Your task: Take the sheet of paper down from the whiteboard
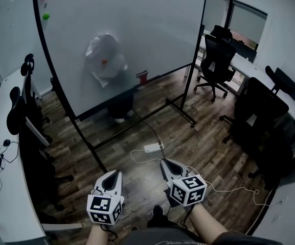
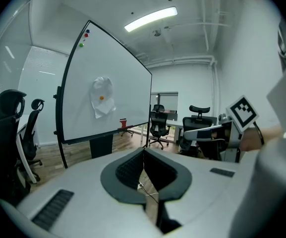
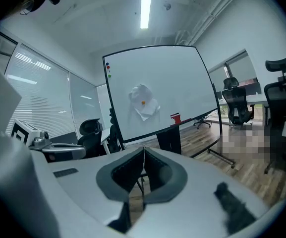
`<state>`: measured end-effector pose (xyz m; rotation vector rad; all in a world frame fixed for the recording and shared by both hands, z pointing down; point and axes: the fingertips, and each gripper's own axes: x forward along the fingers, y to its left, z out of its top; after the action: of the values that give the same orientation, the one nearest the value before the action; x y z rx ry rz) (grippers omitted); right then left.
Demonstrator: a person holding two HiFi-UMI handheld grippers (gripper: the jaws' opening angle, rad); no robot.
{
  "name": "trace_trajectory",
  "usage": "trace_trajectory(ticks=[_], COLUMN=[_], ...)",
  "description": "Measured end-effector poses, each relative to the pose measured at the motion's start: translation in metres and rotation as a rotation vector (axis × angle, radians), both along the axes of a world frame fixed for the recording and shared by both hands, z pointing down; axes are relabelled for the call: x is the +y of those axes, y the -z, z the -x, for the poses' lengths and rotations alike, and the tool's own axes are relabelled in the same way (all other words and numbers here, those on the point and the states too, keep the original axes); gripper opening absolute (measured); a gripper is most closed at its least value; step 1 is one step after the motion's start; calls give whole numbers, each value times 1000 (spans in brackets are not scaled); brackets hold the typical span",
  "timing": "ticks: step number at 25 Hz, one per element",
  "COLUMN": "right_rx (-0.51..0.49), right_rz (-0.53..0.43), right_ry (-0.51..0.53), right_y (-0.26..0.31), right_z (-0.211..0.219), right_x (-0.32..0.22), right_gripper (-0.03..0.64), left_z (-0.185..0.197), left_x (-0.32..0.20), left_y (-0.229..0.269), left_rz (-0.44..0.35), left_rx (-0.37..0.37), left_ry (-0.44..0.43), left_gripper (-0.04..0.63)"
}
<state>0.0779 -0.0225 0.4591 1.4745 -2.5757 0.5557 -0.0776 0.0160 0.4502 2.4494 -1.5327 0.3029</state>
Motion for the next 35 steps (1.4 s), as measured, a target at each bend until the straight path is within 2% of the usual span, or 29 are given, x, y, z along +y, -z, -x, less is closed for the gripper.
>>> trace_trajectory(ticks=[9, 14, 17, 26, 35], right_rx=[-36, -40, -20, -29, -2], right_rz=[-11, -11, -16, 10, 16], right_ry=[52, 112, 114, 81, 89], right_y=[4, -1, -4, -9, -10], right_z=[-35, -36, -37, -32, 1], right_x=[-74, -100, -113, -157, -221], right_gripper=[23, 23, 23, 23, 23], left_z=[-25, -27, -26, -4, 30], left_x=[-59, -78, -84, -132, -220], left_y=[8, 6, 2, 6, 12], left_rz=[-20, -22, -9, -22, -55], left_rx=[-26, -51, -65, -65, -82], left_ry=[73, 140, 168, 204, 188], left_gripper=[15, 15, 15, 15, 15])
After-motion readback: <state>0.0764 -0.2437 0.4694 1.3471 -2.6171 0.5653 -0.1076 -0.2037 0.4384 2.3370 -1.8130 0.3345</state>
